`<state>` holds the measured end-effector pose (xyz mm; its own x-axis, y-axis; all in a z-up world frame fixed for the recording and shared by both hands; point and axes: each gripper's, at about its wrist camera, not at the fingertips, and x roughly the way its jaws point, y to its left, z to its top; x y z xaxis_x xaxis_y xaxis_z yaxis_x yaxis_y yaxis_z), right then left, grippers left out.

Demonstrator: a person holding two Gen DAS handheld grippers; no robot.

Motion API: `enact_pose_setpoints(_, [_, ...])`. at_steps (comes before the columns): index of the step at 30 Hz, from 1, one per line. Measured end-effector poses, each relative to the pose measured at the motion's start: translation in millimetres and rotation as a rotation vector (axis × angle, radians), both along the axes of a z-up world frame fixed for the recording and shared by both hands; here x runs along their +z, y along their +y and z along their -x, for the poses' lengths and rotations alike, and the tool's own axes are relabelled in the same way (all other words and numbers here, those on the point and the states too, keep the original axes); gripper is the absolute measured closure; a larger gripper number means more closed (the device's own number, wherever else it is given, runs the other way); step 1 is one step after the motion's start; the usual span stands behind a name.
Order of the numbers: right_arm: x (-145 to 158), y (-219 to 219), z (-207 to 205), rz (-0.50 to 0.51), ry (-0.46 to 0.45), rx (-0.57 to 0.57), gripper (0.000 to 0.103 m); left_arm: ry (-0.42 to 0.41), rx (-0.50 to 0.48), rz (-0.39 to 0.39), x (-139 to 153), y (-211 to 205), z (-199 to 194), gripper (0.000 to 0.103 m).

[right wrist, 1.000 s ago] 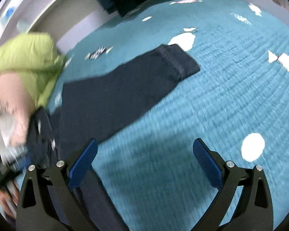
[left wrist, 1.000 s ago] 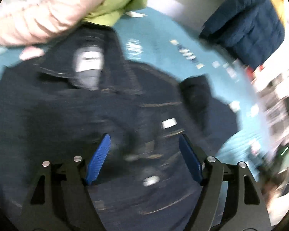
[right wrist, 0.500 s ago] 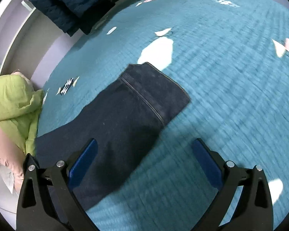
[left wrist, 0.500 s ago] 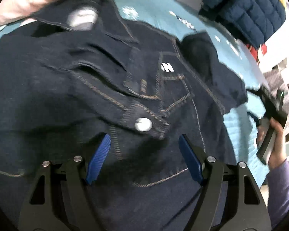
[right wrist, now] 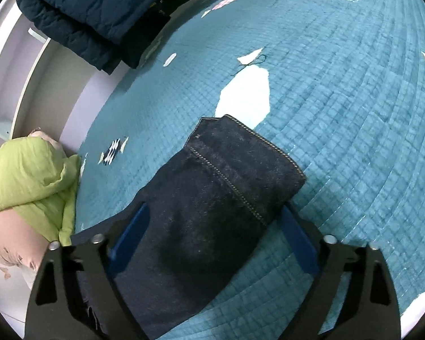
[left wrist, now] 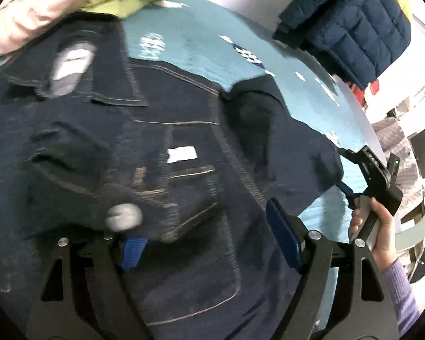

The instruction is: Fold large clothes

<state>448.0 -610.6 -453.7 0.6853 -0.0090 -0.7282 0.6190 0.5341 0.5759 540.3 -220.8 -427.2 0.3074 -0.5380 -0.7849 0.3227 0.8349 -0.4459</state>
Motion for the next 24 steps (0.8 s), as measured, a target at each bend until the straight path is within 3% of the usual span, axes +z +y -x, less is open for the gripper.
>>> enact_pose_setpoints(3, [-2, -7, 4, -0.024, 0.002, -0.012, 0.062, 0.023, -0.073, 0.008, -9, -26, -12, 0.025])
enact_pose_setpoints(6, [-5, -15, 11, -0.053, -0.01, -0.013, 0.081, 0.037, -0.107, -0.019, -13, -40, -16, 0.025])
enact_pose_setpoints(7, [-3, -15, 12, -0.048, -0.024, 0.002, 0.082, 0.038, -0.116, -0.006, -9, -41, -15, 0.025])
enact_pose_setpoints(10, [12, -11, 13, -0.025, -0.079, 0.035, 0.086, 0.042, -0.171, 0.14, 5, -35, -1, 0.024])
enact_pose_setpoints(13, [35, 1, 13, 0.015, -0.125, 0.069, 0.087, 0.032, -0.172, 0.182, 14, -17, 17, 0.023])
enact_pose_setpoints(17, [81, 38, 5, 0.121, -0.181, 0.161, 0.088, 0.019, -0.098, 0.206, 24, 41, 31, 0.023])
enact_pose_setpoints(21, [136, 95, -4, 0.224, -0.264, 0.28, 0.088, -0.068, 0.027, 0.093, 38, 122, 41, 0.023])
enact_pose_setpoints(24, [171, 148, -15, 0.283, -0.315, 0.38, 0.088, -0.141, 0.139, -0.05, 43, 177, 43, 0.023])
